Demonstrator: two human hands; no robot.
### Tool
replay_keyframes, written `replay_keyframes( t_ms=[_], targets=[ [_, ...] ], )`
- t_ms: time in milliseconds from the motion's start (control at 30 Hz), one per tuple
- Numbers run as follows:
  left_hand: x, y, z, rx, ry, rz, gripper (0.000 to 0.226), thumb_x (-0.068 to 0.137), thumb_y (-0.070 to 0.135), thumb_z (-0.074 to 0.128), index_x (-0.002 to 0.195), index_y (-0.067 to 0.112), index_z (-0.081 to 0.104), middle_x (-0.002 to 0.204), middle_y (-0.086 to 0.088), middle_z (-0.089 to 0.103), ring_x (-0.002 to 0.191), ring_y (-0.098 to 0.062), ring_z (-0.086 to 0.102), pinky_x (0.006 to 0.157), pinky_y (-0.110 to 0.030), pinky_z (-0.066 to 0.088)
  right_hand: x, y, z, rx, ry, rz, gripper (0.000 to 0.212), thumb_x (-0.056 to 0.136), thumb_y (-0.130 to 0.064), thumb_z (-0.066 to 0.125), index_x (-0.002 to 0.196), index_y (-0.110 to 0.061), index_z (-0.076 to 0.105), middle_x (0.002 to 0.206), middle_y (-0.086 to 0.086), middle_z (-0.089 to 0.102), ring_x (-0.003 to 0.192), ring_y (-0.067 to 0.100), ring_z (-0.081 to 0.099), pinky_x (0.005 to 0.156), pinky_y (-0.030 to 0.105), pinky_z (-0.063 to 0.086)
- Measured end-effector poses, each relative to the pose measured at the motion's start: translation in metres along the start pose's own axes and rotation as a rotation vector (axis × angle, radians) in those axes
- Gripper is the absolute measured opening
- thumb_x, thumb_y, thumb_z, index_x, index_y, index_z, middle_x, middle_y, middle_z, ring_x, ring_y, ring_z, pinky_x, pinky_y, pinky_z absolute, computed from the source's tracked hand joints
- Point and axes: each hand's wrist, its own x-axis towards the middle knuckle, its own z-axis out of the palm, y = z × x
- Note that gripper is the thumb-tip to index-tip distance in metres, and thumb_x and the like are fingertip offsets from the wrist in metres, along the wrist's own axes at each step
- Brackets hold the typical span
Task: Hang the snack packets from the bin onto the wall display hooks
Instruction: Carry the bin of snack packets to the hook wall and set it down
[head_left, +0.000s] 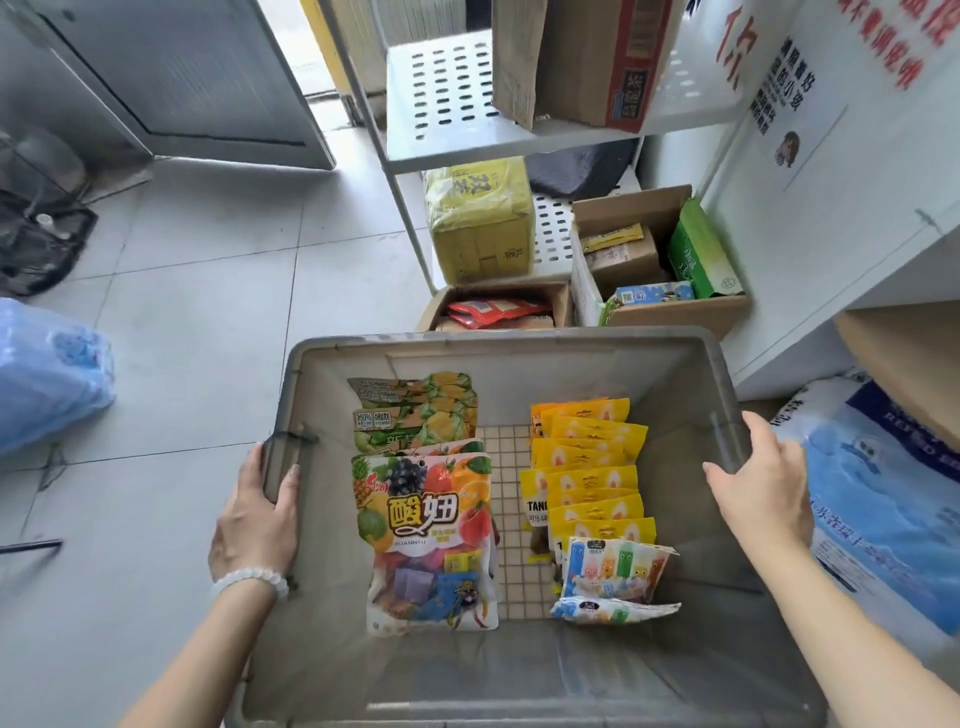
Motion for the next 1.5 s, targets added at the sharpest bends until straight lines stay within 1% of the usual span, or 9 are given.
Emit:
replay_keyframes(
  t_ms=[367,467,600,733,867,1000,1067,1267,1500],
  targets=[
    [-0.114,-0.021,-0.236,-0.054,0.121,-0.071,0.051,0.092,0.048,0.041,0.138,0.028,0.033,0.122,-0.021,0.057,0.105,-0.043,0.053,0.085,-0.047,0.043,-0.128,-0.099,-0.187,0.02,0.028,-0.213,0.063,0.081,-0.015,0.067,0.137,-0.021,0.038,0.118,0.018,0.042,0.098,0.037,0.051,0.074,0.042,0.044],
    [-0.152,-0.032,-0.29,-0.114,0.179,-0.13,0.046,0.092,0.045,0.045,0.134,0.029,0.036,0.118,-0.021,0.059,0.101,-0.042,0.055,0.082,-0.046,0.043,-0.154,-0.126,-0.224,0.013,0.007,-0.303,0.065,0.08,-0.014,0.068,0.137,-0.022,0.038,0.117,0.019,0.044,0.096,0.038,0.053,0.075,0.042,0.044],
    [-0.21,-0.054,-0.336,-0.171,0.264,-0.251,0.044,0.091,0.045,0.047,0.132,0.031,0.038,0.119,-0.019,0.058,0.104,-0.04,0.054,0.084,-0.045,0.044,-0.181,-0.156,-0.26,0.016,-0.058,-0.437,0.063,0.079,-0.015,0.067,0.136,-0.023,0.04,0.116,0.021,0.046,0.094,0.04,0.054,0.079,0.042,0.044],
    [-0.283,-0.081,-0.357,-0.196,0.375,-0.374,0.042,0.091,0.046,0.045,0.131,0.033,0.039,0.113,-0.019,0.06,0.099,-0.04,0.056,0.08,-0.044,0.046,-0.201,-0.179,-0.283,0.032,-0.17,-0.624,0.064,0.077,-0.014,0.067,0.135,-0.02,0.041,0.114,0.023,0.046,0.094,0.04,0.055,0.079,0.042,0.045],
    [-0.361,-0.103,-0.361,-0.217,0.498,-0.553,0.042,0.091,0.048,0.045,0.129,0.032,0.041,0.108,-0.018,0.062,0.095,-0.04,0.057,0.077,-0.044,0.048,-0.22,-0.204,-0.296,-0.007,-0.269,-0.836,0.059,0.076,-0.017,0.067,0.13,-0.021,0.044,0.113,0.024,0.049,0.102,0.039,0.052,0.082,0.041,0.044],
    [-0.445,-0.131,-0.353,-0.266,0.607,-0.722,0.043,0.09,0.048,0.046,0.13,0.032,0.042,0.11,-0.016,0.063,0.096,-0.04,0.057,0.078,-0.044,0.049,-0.256,-0.227,-0.294,-0.07,-0.374,-1.015,0.055,0.073,-0.016,0.066,0.123,-0.025,0.048,0.111,0.023,0.052,0.1,0.036,0.053,0.076,0.037,0.043],
    [-0.485,-0.147,-0.348,-0.293,0.653,-0.814,0.043,0.09,0.048,0.047,0.13,0.032,0.042,0.114,-0.016,0.062,0.099,-0.041,0.057,0.08,-0.044,0.048,-0.283,-0.234,-0.287,-0.092,-0.425,-1.1,0.054,0.071,-0.015,0.066,0.121,-0.025,0.049,0.109,0.022,0.054,0.1,0.036,0.053,0.077,0.038,0.045],
    [-0.586,-0.189,-0.353,-0.349,0.74,-1.105,0.043,0.09,0.048,0.048,0.13,0.032,0.044,0.108,-0.016,0.063,0.097,-0.039,0.058,0.076,-0.039,0.044,-0.386,-0.247,-0.258,-0.12,-0.583,-1.298,0.059,0.069,-0.012,0.068,0.123,-0.026,0.051,0.114,0.022,0.05,0.104,0.038,0.053,0.084,0.04,0.045],
    [-0.671,-0.259,-0.385,-0.355,0.844,-1.264,0.04,0.089,0.05,0.047,0.126,0.035,0.045,0.103,-0.012,0.064,0.088,-0.037,0.058,0.071,-0.037,0.047,-0.522,-0.261,-0.218,-0.119,-0.737,-1.465,0.053,0.067,-0.01,0.071,0.116,-0.023,0.057,0.103,0.021,0.051,0.094,0.037,0.055,0.08,0.04,0.046]
  ],
)
